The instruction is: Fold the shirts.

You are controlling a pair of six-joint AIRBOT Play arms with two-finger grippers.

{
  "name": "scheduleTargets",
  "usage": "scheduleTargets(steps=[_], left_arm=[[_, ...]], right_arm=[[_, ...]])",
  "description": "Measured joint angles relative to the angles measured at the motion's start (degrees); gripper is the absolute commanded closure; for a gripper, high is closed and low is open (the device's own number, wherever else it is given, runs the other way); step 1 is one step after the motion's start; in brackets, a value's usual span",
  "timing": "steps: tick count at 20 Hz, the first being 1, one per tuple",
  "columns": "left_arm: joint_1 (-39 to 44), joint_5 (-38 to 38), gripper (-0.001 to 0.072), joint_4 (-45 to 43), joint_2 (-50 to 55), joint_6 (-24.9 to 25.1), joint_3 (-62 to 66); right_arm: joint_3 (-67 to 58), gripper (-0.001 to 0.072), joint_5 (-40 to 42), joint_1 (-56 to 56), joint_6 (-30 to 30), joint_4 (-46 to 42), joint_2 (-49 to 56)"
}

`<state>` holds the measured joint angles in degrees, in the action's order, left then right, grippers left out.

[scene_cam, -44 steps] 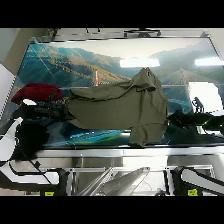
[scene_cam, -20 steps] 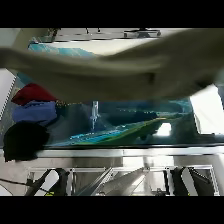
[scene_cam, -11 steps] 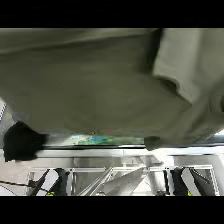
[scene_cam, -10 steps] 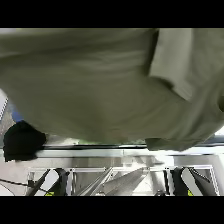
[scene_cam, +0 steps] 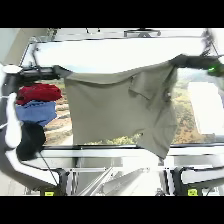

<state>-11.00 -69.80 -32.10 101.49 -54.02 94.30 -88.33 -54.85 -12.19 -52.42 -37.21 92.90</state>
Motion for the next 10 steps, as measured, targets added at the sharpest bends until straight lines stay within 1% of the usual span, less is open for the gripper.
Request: scheduleTargets(steps=[3, 6, 8, 10], left_arm=[[2.27, 3.72, 0.0694, -9.44, 9.97, -5.27, 9.01], [3.19, 5.81, 0.0696, -15.41, 16.02, -8.61, 16.65], [3.76, 5.77, 0.0696, -18.75, 18.34, -10.38, 20.09], [4.55, 4.59, 0.0697, -23.02, 19.54, -12.59, 21.84]], right_arm=[[-0.26, 0.0696, 7.23, 1.92, -2.60, -3.17, 7.82], [-1.68, 0.0696, 12.87, 2.62, -3.74, -5.07, 12.02], [-3.28, 0.0697, 13.14, 2.82, -4.46, -8.37, 13.25], [-5.29, 0.0697, 10.49, 3.10, -7.13, -14.88, 13.90]])
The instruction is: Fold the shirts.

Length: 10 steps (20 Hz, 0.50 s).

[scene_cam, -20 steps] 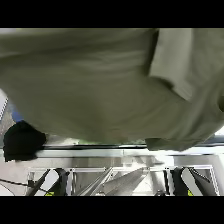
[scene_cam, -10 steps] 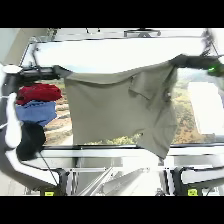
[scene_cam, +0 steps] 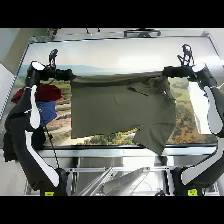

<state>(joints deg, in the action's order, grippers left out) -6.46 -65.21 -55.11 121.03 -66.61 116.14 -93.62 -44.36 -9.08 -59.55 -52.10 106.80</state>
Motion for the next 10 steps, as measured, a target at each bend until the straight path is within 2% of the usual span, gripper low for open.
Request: scheduleTargets(steps=[4, 10], left_arm=[[2.54, -3.45, 0.0697, -9.44, 0.92, -3.61, 1.38], [7.17, -6.86, 0.0695, -20.90, 1.16, -7.58, 1.40]], right_arm=[[-2.21, 0.0696, -5.97, 0.68, -4.37, -10.69, 0.61], [-2.91, 0.0696, -9.88, 1.42, -6.34, -16.98, 1.95]])
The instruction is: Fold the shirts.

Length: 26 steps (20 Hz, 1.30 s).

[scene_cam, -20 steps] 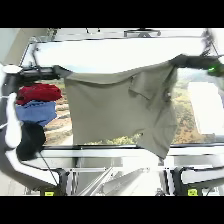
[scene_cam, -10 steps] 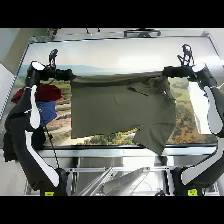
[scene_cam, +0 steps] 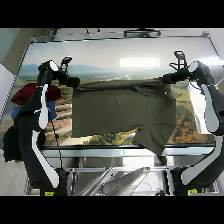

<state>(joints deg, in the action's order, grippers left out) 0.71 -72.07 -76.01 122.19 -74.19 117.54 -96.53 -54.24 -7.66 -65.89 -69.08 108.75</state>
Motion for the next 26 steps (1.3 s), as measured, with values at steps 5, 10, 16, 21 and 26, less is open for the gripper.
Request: scheduleTargets(steps=[5, 10, 16, 21, 26], left_arm=[[2.16, -0.39, 0.0693, -3.13, -0.07, -1.09, -2.27], [2.71, -1.92, 0.0358, -3.93, -0.44, -1.51, -0.44], [1.16, -9.07, 0.0359, -3.93, -8.96, -4.35, -4.98], [-2.49, -11.76, 0.0358, -3.54, -22.71, -6.80, -25.70], [-5.86, -5.77, 0.0355, -1.40, -33.62, -6.54, -52.11]], right_arm=[[-0.09, 0.0695, -1.92, 0.42, -0.17, -1.68, 1.49], [-0.09, 0.0332, -2.99, 0.66, -0.37, -2.56, 1.49], [-0.09, 0.0469, -9.29, -1.05, -5.99, -6.67, -6.34], [7.32, 0.0470, -19.39, -6.86, -9.55, -7.82, -15.65], [21.64, 0.0449, -22.86, -16.44, -10.45, -4.79, -26.82]])
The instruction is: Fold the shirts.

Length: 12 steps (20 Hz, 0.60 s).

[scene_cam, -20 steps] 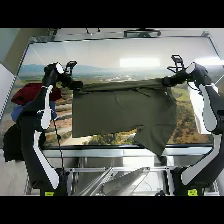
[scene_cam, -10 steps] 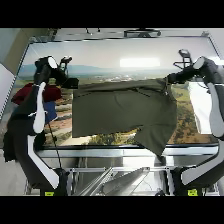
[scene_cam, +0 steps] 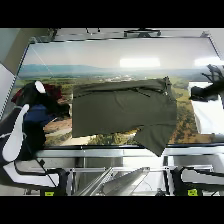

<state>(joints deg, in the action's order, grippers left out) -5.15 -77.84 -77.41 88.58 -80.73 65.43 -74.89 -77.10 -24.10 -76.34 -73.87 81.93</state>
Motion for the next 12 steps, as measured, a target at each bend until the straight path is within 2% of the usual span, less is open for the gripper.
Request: scheduleTargets(steps=[2, 9, 10, 11, 12], left_arm=[[-1.14, 3.37, 0.0356, 3.67, -2.27, 2.12, -7.15], [-2.60, 8.28, 0.0360, 19.96, -4.57, 10.45, -20.04], [-2.62, 8.50, 0.0476, 21.55, -4.61, 11.47, -20.81], [-2.64, 8.96, 0.0670, 22.56, -4.61, 12.41, -21.35], [-2.67, 9.53, 0.0705, 23.15, -4.55, 13.27, -21.64]], right_arm=[[4.83, 0.0277, -0.90, -4.70, 0.00, 1.07, -3.26], [16.35, 0.0276, -3.45, -15.85, 2.32, 3.91, -7.13], [17.88, 0.0276, -3.65, -16.35, 2.89, 4.74, -7.23], [19.56, 0.0277, -3.67, -16.59, 3.58, 5.70, -7.34], [21.22, 0.0277, -3.74, -16.61, 4.07, 6.73, -7.41]])
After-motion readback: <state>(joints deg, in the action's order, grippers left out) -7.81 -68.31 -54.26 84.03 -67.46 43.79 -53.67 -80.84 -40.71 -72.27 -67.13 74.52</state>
